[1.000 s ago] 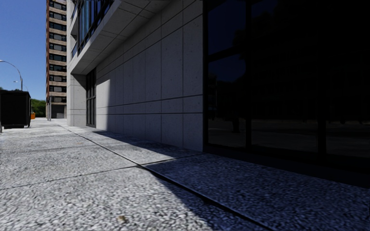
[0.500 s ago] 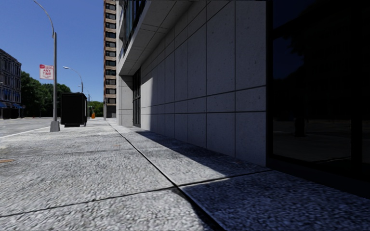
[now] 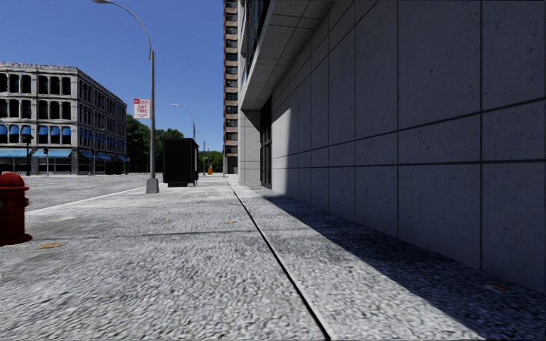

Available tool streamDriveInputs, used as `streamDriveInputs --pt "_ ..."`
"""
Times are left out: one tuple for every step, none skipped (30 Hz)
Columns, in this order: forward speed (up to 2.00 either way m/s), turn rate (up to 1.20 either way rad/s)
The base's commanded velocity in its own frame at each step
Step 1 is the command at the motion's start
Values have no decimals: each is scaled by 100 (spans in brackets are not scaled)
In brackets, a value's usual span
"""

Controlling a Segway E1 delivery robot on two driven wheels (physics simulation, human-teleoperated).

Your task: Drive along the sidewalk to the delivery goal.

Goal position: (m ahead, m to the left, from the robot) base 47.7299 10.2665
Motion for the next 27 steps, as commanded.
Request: streamDriveInputs --pt "198 57" --pt "198 57" --pt "198 57" --pt "198 57" --pt "198 57" --pt "198 57" --pt "198 57" --pt "198 57" --pt "198 57" --pt "198 57" --pt "198 57" --pt "198 57" --pt "198 0" --pt "198 0" --pt "198 0" --pt "198 0" --pt "198 0" --pt "198 0" --pt "198 0" --pt "198 0" --pt "198 0" --pt "198 0" --pt "198 0" --pt "198 0" --pt "198 0" --pt "198 0" --pt "198 0"
